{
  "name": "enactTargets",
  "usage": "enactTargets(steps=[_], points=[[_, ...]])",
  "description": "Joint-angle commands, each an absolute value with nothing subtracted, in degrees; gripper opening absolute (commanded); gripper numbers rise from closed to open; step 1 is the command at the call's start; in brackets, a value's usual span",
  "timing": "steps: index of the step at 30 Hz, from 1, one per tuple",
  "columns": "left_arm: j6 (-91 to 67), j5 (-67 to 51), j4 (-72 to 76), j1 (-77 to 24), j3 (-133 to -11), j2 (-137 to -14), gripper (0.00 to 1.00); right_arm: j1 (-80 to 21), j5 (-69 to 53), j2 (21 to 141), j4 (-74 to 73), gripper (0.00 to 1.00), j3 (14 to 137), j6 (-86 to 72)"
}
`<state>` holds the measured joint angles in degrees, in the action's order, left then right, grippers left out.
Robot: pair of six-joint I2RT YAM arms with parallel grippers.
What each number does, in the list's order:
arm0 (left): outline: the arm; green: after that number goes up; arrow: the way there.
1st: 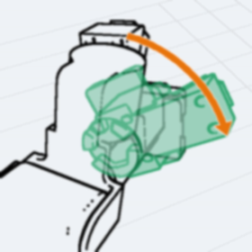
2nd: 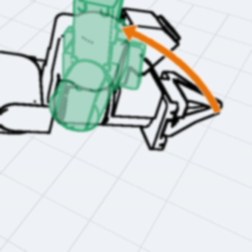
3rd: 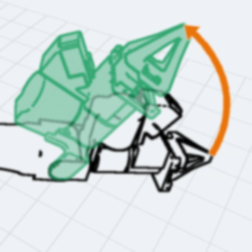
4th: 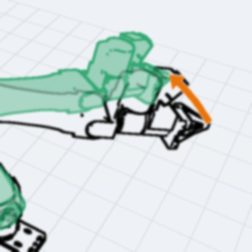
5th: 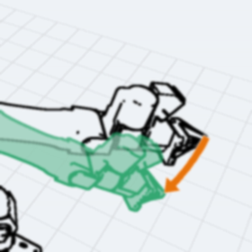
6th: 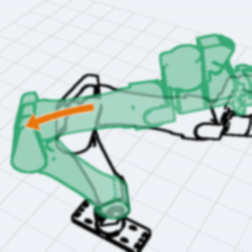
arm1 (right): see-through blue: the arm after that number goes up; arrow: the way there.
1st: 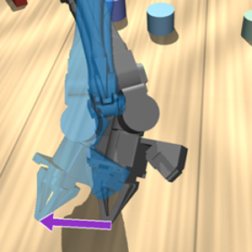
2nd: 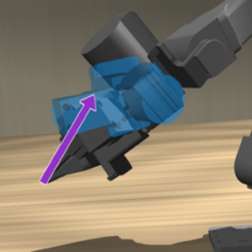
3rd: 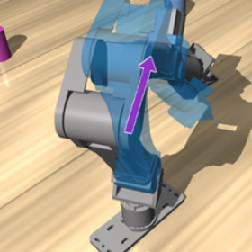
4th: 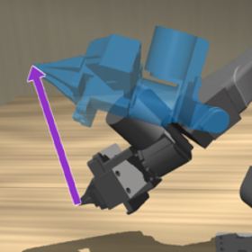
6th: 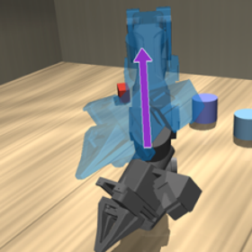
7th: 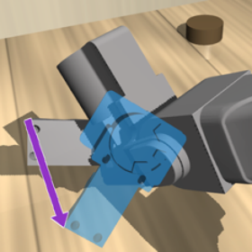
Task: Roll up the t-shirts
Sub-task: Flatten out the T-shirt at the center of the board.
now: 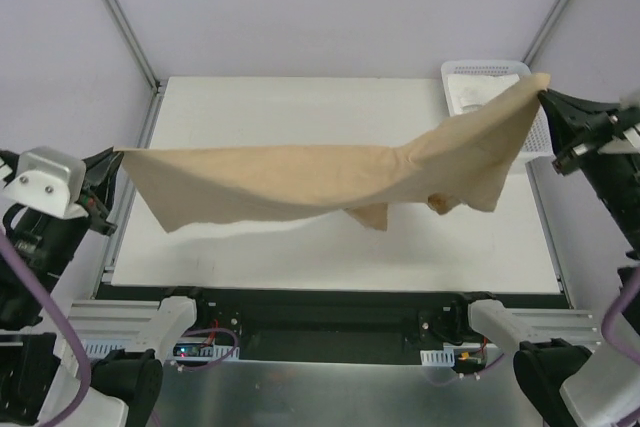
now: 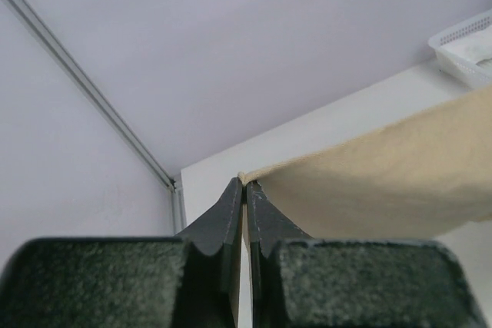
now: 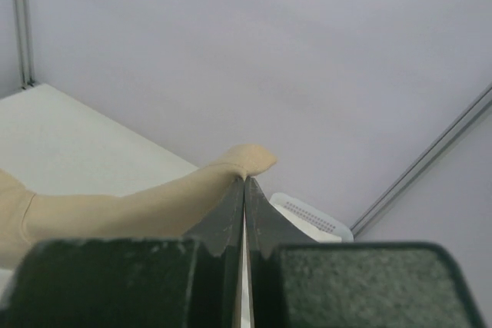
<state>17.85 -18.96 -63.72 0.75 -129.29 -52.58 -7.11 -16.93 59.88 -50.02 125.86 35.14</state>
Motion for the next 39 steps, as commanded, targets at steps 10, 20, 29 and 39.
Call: enactTargets(steps=[10,20,29,39], points=[[18.63,-13.89,-55.55,5.54,-144.32,-54.75,0.0,-0.27,-20.74,59.67,-36.75,0.01,138.61,21.11],[25.49,-18.54,-49.66,5.45,-116.34,-58.79,0.0,1.32,-25.3,69.16,-25.85,0.01,121.49,20.65],[29.61,-24.09,-44.74,5.45,-88.96,-70.81,0.0,-5.44,-25.49,84.17,-24.43,0.01,101.0,30.93],[35.24,-17.5,-40.25,5.45,-92.1,-98.77,0.0,-10.02,-21.01,122.32,-28.38,0.0,123.02,40.16]])
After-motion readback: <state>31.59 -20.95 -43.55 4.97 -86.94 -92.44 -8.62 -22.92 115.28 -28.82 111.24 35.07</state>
